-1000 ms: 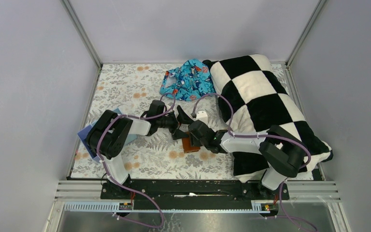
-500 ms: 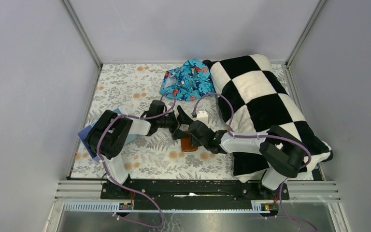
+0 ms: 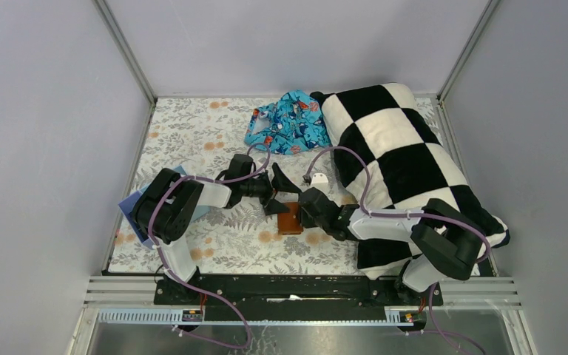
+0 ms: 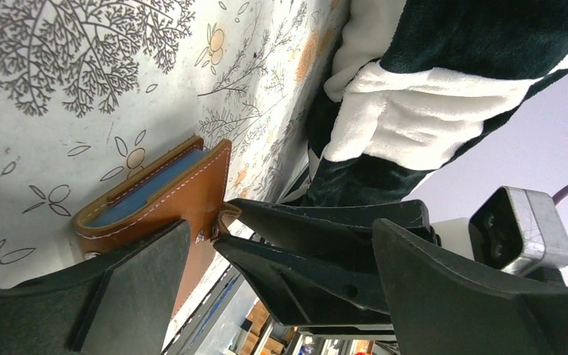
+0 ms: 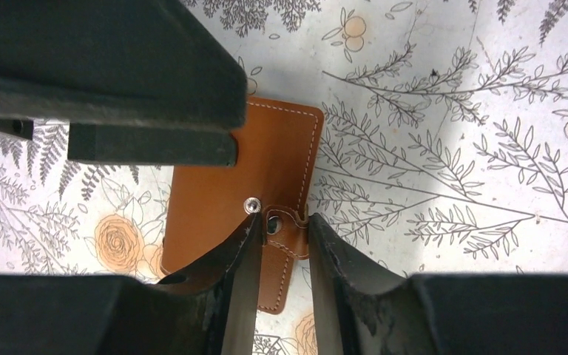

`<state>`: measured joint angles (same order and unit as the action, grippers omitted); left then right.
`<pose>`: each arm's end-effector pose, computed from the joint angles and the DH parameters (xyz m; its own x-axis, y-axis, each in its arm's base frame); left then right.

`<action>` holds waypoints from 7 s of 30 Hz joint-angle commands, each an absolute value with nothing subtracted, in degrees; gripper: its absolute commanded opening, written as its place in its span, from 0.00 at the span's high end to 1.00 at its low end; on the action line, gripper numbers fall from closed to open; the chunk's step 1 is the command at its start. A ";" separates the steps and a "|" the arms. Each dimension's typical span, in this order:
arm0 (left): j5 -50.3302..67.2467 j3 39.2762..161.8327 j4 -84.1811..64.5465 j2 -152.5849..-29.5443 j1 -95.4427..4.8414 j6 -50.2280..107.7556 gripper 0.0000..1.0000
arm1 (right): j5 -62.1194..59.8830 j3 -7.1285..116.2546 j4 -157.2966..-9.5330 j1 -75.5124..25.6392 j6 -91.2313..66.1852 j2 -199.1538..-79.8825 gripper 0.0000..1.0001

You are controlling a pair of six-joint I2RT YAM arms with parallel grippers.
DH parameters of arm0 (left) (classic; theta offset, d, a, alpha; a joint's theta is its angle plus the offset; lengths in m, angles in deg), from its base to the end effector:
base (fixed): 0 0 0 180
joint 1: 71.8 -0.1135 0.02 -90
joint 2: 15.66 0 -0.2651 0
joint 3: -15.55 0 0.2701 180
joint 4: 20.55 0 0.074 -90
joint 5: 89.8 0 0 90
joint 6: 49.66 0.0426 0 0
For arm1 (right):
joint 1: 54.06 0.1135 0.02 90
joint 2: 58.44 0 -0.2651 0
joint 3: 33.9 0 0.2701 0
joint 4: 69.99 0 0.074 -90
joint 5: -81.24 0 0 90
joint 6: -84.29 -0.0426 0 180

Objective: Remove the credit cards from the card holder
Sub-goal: Open the card holder at the center of the board, then remove the credit card from the card holder.

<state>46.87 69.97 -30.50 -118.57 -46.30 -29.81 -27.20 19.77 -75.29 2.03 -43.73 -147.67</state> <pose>0.2926 -0.1739 0.1053 -0.9518 -0.2611 0.1607 -0.2543 0.3794 -0.8896 0.1912 0.2603 0.1466 -0.6903 0.0205 -0.7233 -0.2903 0.9078 0.3028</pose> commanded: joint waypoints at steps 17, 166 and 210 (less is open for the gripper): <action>39.94 77.58 -13.49 -110.89 -47.28 -16.97 0.01 | -18.95 8.29 -69.99 -8.71 -50.72 -139.57 0.48; 36.34 79.94 -4.30 -106.38 -47.38 -12.92 0.01 | -22.73 15.84 -90.66 -10.55 -41.06 -126.57 0.60; 39.38 78.54 -4.02 -108.77 -47.09 -11.23 0.01 | -11.38 12.21 -75.62 -10.03 -48.26 -137.00 0.79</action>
